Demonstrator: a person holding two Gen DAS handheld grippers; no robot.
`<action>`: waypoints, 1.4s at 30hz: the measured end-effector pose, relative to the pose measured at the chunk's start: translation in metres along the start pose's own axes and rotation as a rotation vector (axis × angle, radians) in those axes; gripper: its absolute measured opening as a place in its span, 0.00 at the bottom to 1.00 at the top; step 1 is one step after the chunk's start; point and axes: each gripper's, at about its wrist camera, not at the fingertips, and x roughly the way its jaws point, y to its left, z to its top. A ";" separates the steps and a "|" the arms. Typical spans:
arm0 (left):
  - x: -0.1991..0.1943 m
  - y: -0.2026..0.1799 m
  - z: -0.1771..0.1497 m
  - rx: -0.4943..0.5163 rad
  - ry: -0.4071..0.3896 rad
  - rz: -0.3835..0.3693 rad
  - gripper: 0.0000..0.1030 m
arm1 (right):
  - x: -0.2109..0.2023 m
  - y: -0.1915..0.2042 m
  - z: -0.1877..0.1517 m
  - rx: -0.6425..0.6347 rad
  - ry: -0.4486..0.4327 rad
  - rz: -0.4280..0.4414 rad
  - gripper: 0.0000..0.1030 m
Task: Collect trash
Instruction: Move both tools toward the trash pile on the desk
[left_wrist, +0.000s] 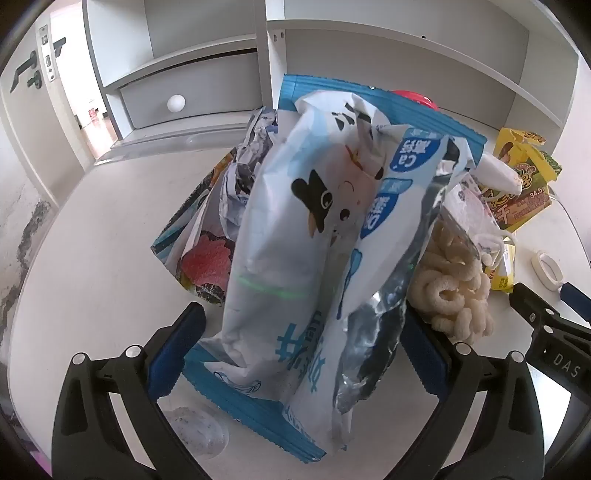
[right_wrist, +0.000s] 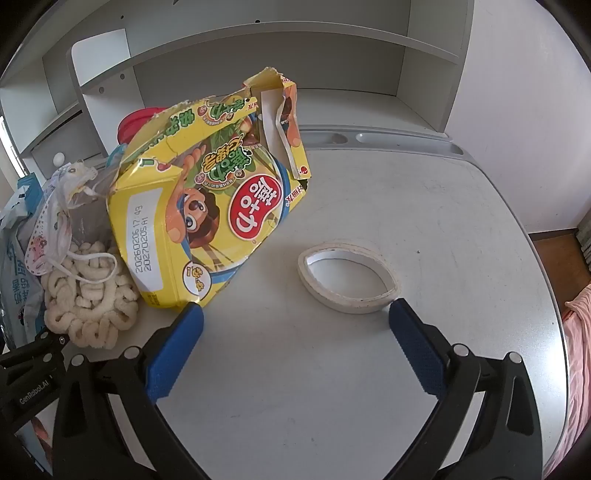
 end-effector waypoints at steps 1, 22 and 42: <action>-0.001 0.000 0.000 -0.003 -0.008 -0.003 0.94 | 0.000 0.000 0.000 0.000 0.002 0.001 0.94; -0.089 0.044 -0.032 0.019 -0.088 -0.099 0.94 | -0.073 0.013 -0.031 -0.162 -0.180 0.098 0.94; -0.089 0.060 -0.029 -0.010 -0.068 -0.104 0.94 | -0.107 -0.006 -0.033 -0.144 -0.249 0.136 0.94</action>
